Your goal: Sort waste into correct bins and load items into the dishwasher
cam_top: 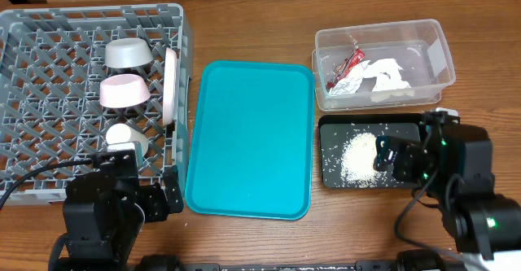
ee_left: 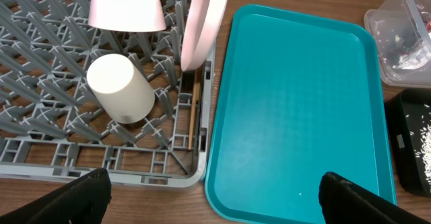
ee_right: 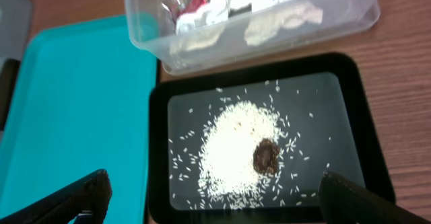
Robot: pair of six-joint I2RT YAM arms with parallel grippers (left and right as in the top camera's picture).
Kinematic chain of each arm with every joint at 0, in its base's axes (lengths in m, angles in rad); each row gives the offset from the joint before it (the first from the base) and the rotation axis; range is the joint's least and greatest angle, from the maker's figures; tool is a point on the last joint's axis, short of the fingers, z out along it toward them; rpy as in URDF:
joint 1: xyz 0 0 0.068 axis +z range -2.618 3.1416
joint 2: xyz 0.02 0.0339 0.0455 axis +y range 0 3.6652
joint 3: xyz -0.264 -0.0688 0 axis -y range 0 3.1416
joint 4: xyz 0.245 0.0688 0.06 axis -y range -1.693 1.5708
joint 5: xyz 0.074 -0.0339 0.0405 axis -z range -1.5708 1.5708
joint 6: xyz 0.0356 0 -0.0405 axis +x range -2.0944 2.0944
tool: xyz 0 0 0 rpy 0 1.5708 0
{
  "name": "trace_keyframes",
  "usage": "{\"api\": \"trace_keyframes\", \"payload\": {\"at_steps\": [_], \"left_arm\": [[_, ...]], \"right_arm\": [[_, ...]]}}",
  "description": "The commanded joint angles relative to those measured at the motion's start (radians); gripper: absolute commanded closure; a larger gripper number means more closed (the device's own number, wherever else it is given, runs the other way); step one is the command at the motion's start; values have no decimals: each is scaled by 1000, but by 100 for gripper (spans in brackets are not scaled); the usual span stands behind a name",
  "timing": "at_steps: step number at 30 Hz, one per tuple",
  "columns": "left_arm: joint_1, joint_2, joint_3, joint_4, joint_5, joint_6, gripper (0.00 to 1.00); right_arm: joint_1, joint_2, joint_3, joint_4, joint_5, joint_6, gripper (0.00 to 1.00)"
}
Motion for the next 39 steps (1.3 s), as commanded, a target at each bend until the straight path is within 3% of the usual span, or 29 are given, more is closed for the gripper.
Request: {"api": "trace_keyframes", "payload": {"at_steps": [1,8,12,21,33,39], "left_arm": [[-3,-2,-7,0,-13,12,0],[-3,-2,-7,1,-13,12,0],[-3,-2,-7,0,-13,12,0],[-3,-2,-7,0,-13,12,0],[-3,-2,-7,0,-13,12,0],[-3,-2,-7,0,-13,12,0]], "right_arm": [[-2,-82,-5,0,39,-21,0],[-1,-241,-53,47,69,-31,0],[15,-434,-304,338,31,-30,0],[21,-757,-677,750,-33,-29,0],[21,-784,-879,1000,3,-43,0],[21,-784,-885,901,10,-127,0]]}}
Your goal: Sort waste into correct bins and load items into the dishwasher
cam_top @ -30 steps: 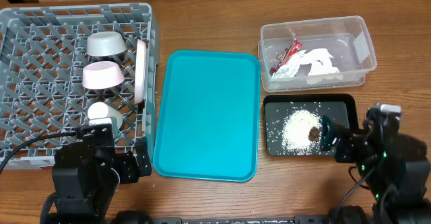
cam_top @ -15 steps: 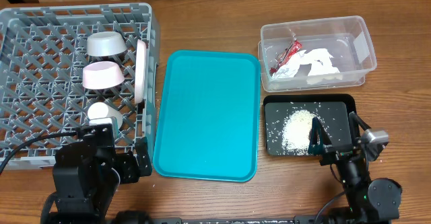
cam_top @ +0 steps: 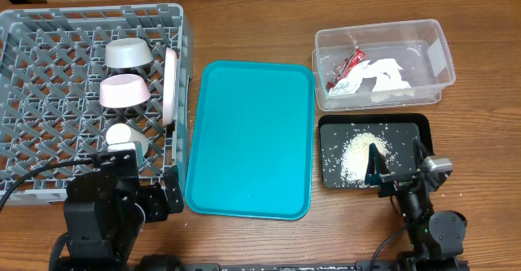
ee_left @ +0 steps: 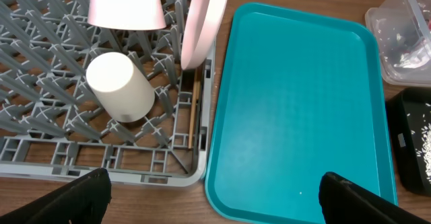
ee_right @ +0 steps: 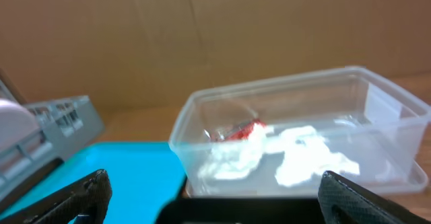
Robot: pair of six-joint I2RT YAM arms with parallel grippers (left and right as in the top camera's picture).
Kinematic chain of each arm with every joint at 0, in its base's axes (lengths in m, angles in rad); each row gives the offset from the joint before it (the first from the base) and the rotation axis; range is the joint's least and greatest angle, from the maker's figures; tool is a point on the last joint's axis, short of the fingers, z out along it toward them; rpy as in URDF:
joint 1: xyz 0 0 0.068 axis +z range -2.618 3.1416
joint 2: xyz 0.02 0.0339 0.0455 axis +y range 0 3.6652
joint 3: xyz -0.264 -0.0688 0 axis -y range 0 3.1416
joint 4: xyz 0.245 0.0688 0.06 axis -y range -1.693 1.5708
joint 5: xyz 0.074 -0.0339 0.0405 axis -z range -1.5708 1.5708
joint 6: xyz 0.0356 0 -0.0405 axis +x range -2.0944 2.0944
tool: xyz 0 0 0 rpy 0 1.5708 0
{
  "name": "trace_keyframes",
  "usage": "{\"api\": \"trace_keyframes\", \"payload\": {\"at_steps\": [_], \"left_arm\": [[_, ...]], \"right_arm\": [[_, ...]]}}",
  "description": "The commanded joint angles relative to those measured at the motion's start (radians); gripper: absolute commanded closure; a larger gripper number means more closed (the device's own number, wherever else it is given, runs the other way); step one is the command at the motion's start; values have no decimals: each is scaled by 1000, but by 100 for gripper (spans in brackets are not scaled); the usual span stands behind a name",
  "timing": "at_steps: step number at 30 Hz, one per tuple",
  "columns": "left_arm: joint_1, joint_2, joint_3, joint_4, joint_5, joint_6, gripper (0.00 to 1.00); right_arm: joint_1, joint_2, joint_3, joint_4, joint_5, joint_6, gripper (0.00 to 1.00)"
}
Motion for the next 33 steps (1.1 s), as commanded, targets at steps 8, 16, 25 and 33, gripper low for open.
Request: {"api": "trace_keyframes", "payload": {"at_steps": [8,16,25,33], "left_arm": [[-3,-2,-2,0,-13,12,0],[-3,-2,-2,0,-13,12,0],[-3,-2,-2,0,-13,12,0],[-3,-2,-2,0,-13,12,0]], "right_arm": [[6,-12,-10,-18,23,-93,0],[6,-12,-10,-18,23,-93,0],[6,-12,-10,-18,23,-93,0],[6,-12,-10,-18,23,-93,0]]}}
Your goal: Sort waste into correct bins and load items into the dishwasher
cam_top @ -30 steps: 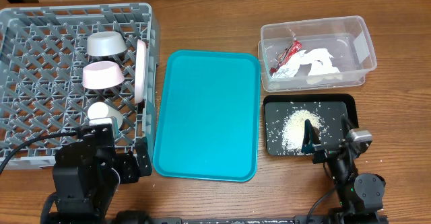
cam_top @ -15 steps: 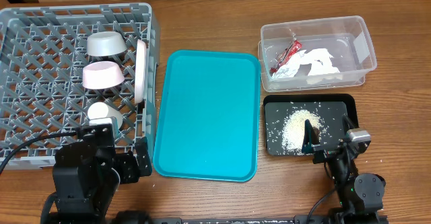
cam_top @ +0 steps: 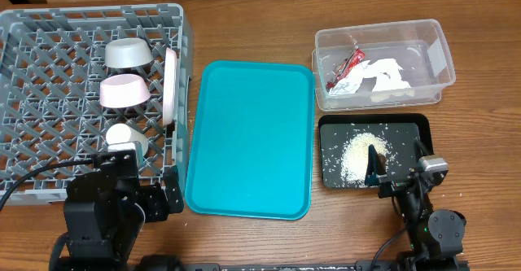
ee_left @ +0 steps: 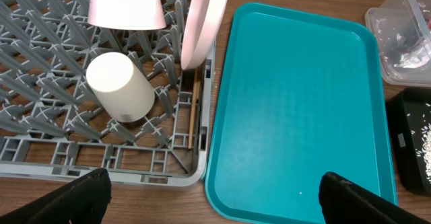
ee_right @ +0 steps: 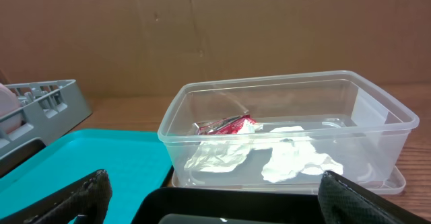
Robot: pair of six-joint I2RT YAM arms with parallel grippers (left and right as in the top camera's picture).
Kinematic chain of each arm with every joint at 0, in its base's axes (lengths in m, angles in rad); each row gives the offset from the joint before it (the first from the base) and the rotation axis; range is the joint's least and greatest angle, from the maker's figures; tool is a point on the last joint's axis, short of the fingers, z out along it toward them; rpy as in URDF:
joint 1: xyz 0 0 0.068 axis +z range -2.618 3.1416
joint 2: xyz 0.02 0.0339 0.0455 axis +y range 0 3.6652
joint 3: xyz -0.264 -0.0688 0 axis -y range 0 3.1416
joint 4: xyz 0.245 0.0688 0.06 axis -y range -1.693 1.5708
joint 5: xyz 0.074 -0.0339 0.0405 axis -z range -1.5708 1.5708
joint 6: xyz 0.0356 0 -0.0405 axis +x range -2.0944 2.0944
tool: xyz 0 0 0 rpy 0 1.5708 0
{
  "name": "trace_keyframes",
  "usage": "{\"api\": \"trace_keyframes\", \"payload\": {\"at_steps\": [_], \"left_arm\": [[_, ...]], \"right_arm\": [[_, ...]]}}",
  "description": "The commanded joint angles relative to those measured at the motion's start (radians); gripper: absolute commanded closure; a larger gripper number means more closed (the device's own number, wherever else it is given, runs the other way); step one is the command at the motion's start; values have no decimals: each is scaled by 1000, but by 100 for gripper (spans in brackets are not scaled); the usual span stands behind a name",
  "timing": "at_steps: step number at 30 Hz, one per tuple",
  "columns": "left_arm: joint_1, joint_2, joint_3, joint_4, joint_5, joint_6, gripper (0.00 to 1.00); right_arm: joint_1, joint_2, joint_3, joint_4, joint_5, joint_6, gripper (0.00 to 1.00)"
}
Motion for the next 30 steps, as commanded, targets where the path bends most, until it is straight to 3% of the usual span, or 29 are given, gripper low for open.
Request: {"api": "trace_keyframes", "payload": {"at_steps": [1,20,30], "left_arm": [[-3,-2,-2,0,-13,12,0],[-4,-38,-9,-27,-21,13,0],[-33,-224,-237,48,-20,12,0]], "right_arm": [[6,-12,-10,4,13,-4,0],[6,-12,-10,4,13,-4,0],[6,-12,-10,4,13,-4,0]]}}
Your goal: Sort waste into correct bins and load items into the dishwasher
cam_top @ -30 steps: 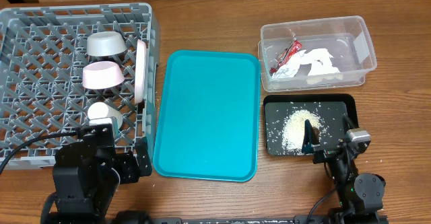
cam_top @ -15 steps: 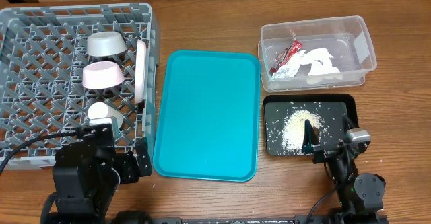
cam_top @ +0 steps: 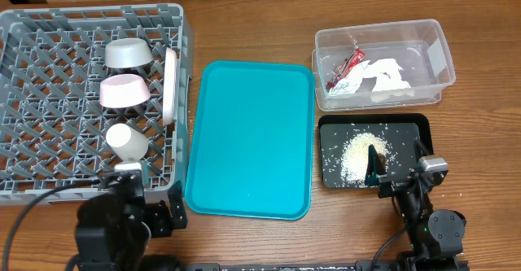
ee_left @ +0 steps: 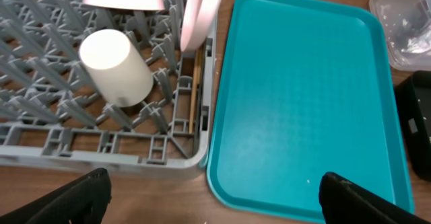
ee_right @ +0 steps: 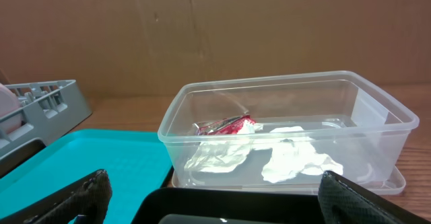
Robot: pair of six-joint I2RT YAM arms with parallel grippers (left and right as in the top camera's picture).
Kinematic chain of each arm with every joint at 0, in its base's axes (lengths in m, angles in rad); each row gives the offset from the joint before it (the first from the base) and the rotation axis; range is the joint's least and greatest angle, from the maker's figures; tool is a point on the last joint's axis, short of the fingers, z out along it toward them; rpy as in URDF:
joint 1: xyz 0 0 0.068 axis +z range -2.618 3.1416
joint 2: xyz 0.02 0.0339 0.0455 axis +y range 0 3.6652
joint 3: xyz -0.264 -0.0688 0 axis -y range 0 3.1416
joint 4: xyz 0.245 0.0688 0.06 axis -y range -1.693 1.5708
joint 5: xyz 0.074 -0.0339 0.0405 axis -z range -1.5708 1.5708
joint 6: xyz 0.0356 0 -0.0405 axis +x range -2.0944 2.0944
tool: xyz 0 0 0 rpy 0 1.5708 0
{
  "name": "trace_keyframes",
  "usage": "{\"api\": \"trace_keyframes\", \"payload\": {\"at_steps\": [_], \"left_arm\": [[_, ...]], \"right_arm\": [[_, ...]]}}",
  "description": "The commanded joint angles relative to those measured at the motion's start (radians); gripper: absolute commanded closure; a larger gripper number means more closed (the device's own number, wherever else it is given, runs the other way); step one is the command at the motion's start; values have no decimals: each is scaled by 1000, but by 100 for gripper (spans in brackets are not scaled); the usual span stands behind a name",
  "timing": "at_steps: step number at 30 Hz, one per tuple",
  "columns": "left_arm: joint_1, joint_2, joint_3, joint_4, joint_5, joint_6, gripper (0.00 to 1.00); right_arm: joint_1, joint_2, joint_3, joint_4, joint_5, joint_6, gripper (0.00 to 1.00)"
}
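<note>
The grey dish rack (cam_top: 49,108) holds a grey bowl (cam_top: 128,54), a pink bowl (cam_top: 124,90), an upright pink plate (cam_top: 170,84), a white cup (cam_top: 128,141) and a thin wooden stick (ee_left: 194,99). Nothing lies on the teal tray (cam_top: 251,137). A clear bin (cam_top: 381,63) contains wrappers and crumpled paper (ee_right: 289,158). Rice lies in the black tray (cam_top: 407,133). My left gripper (ee_left: 214,187) stands open at the table's front, before the rack's corner. My right gripper (ee_right: 214,187) stands open at the black tray's near edge. Both are empty.
Cardboard walls (ee_right: 202,29) rise behind the table. The rack fills the left side, the teal tray the middle, and the two bins the right. Bare wood (ee_left: 135,190) shows along the front edge.
My left arm has moved back toward the table's front edge, so the white cup now shows fully from overhead. The right arm has not moved.
First my right gripper hung open over the black tray, looking down on rice with a brown lump. Then it was low at the tray's near edge, facing the clear bin, and stayed there. My left arm kept still at the rack's corner, and now stands farther back.
</note>
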Motion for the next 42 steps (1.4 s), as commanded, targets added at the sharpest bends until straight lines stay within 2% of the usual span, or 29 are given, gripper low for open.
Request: {"api": "trace_keyframes", "payload": {"at_steps": [1,15,20,26,30,35,42], "left_arm": [[-20,-78,-111,64,-12,13,0],[-71,-393,-642,763,-13,12,0],[-71,-442,-764,1013,-13,17,0],[-71,-441,-876,1306,-5,104,0],[-72,-441,-880,1268,25,148,0],[-72,-441,-880,1090,76,147,0],[-72,-441,-879,1093,75,145,0]], "right_arm": [[5,-12,-10,3,13,-4,0],[5,-12,-10,3,13,-4,0],[5,-12,-10,3,13,-4,0],[5,-12,-10,3,13,-4,0],[5,-12,-10,3,13,-4,0],[5,-12,-10,3,13,-4,0],[5,-12,-10,3,13,-4,0]]}}
